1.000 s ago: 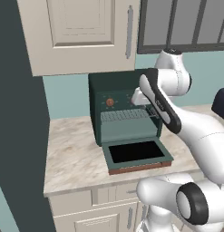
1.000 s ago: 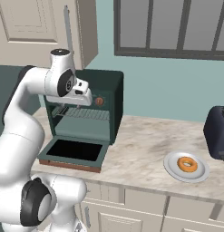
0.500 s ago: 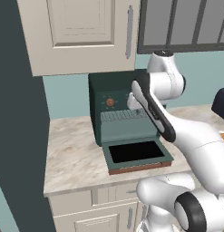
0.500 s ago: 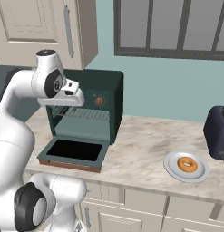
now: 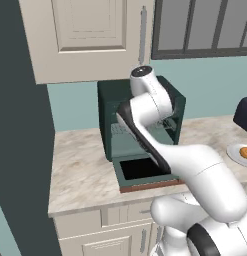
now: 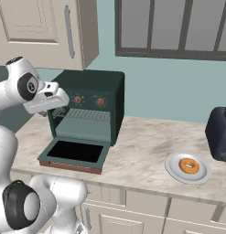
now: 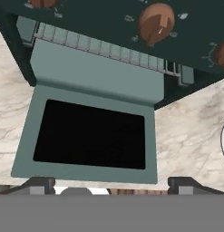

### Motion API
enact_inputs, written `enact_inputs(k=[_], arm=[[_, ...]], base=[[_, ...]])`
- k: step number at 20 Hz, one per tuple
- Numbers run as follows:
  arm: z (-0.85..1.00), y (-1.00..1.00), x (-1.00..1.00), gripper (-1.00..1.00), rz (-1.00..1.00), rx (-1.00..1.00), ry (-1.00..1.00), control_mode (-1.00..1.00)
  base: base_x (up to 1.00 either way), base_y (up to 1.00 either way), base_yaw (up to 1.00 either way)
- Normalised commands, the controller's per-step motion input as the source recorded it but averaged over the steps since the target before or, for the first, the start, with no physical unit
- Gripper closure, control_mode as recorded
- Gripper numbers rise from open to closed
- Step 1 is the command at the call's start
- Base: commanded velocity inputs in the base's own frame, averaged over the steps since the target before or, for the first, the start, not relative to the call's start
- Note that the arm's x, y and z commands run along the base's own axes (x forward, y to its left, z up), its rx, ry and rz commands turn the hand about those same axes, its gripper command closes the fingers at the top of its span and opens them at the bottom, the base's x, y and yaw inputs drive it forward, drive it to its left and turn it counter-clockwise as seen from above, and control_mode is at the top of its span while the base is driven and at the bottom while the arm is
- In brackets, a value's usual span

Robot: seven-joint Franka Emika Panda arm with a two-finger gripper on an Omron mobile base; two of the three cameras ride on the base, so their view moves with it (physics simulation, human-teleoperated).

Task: Pick up the bagel from the plate, place it on the toaster oven rack, close the door, and set the timer.

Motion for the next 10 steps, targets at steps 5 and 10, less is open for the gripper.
enact_inputs(k=[5, 10], arm=[[-0.3, 0.38, -0.01, -1.0, 0.0, -0.29, -0.08, -1.0], [-0.22, 0.26, -0.02, -1.0, 0.0, -0.25, -0.14, -1.0]], base=[[0.0, 0.0, 0.0], [0.0, 0.0, 0.0]])
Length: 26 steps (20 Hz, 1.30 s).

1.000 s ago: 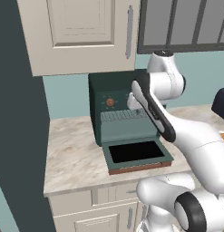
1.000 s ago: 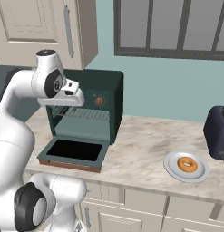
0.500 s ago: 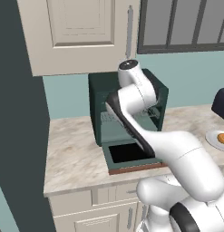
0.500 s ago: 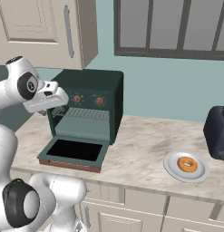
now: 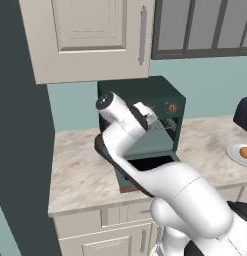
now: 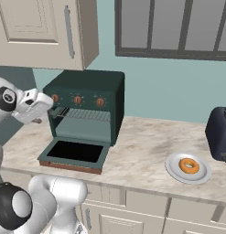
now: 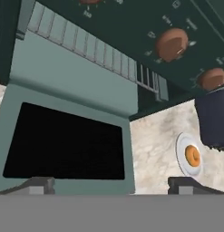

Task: Pick up the bagel from the plate, place it on the toaster oven rack, close the door, and set the timer.

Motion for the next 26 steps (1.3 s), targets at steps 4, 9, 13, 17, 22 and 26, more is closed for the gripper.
enact_inputs(k=[4, 9, 13, 17, 22, 26], arm=[[-0.16, 0.11, 0.0, -1.0, 0.0, -0.22, -0.14, -1.0], [-0.16, 0.05, 0.02, -1.0, 0.0, -0.18, -0.13, -1.0], [-0.16, 0.0, 0.14, -1.0, 0.0, -0.15, -0.1, -1.0], [-0.15, 0.0, 0.18, -1.0, 0.0, -0.13, -0.1, -1.0], [-0.15, 0.0, 0.22, -1.0, 0.0, -0.12, -0.09, -1.0], [-0.2, 0.0, 0.1, -1.0, 0.0, -0.11, -0.09, -1.0]], base=[[0.0, 0.0, 0.0], [0.0, 0.0, 0.0], [0.0, 0.0, 0.0], [0.0, 0.0, 0.0], [0.0, 0.0, 0.0], [0.0, 0.0, 0.0]])
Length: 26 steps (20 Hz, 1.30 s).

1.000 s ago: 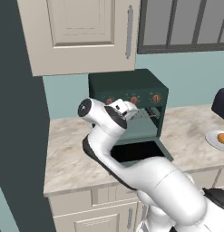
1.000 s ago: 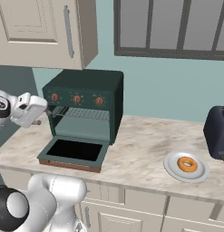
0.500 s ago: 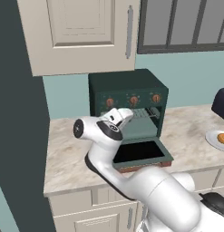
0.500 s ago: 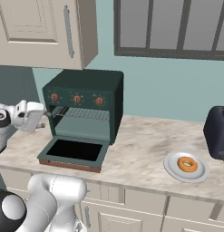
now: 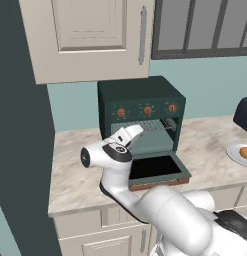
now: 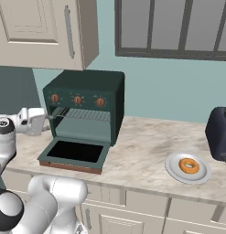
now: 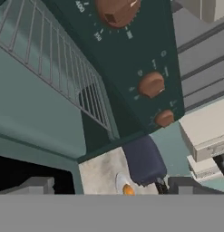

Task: Pick up the bagel from the plate, place it on the toaster oven rack, close the door, and set the timer.

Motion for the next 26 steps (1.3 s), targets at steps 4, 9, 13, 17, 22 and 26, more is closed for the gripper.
enact_inputs(k=[4, 9, 13, 17, 22, 26], arm=[[-0.13, 0.0, 0.0, -1.0, 0.02, -0.08, -0.12, -1.0], [-0.02, 0.0, 0.01, -1.0, 0.06, -0.02, -0.11, -1.0], [0.0, 0.0, 0.13, -1.0, 0.07, 0.0, -0.07, -1.0], [-0.01, 0.0, 0.19, -1.0, 0.08, 0.0, -0.03, -1.0], [-0.1, 0.0, 0.24, -1.0, 0.05, 0.0, 0.0, -1.0], [-0.14, 0.0, 0.24, -1.0, 0.0, -0.02, 0.0, -1.0]], base=[[0.0, 0.0, 0.0], [0.0, 0.0, 0.0], [0.0, 0.0, 0.0], [0.0, 0.0, 0.0], [0.0, 0.0, 0.0], [0.0, 0.0, 0.0]])
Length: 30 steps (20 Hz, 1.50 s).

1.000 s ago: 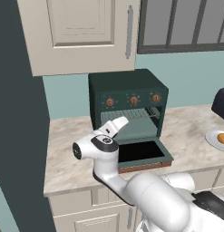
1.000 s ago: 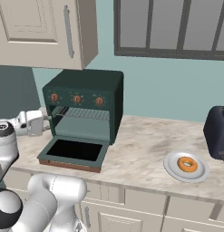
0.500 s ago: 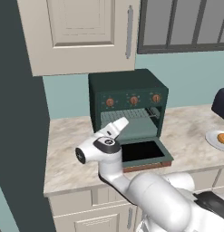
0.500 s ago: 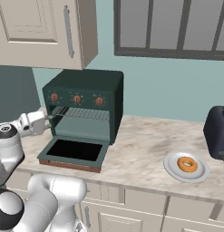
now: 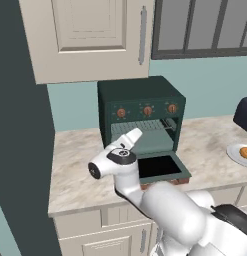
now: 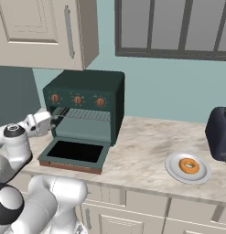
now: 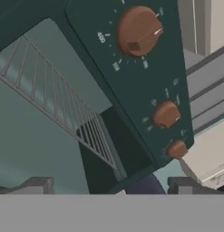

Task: Pick up the bagel from the plate, place it on the toaster oven rack, close the door, and set the timer.

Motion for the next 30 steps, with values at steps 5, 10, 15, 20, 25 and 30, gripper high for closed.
enact_inputs(k=[5, 10, 15, 20, 25, 30], arm=[[-0.11, 0.0, 0.28, -1.0, 0.0, -0.04, 0.0, -1.0], [-0.13, 0.0, 0.3, -1.0, 0.01, -0.04, 0.0, -1.0], [-0.16, 0.0, 0.29, -1.0, 0.01, -0.05, 0.0, -1.0], [-0.13, 0.0, 0.21, -1.0, 0.0, -0.05, 0.0, -1.0], [-0.1, 0.0, 0.08, -1.0, 0.0, -0.06, 0.0, -1.0], [-0.06, 0.0, 0.04, -1.0, 0.0, -0.05, 0.0, -1.0]], base=[[0.0, 0.0, 0.0], [0.0, 0.0, 0.0], [0.0, 0.0, 0.0], [0.0, 0.0, 0.0], [0.0, 0.0, 0.0], [0.0, 0.0, 0.0]])
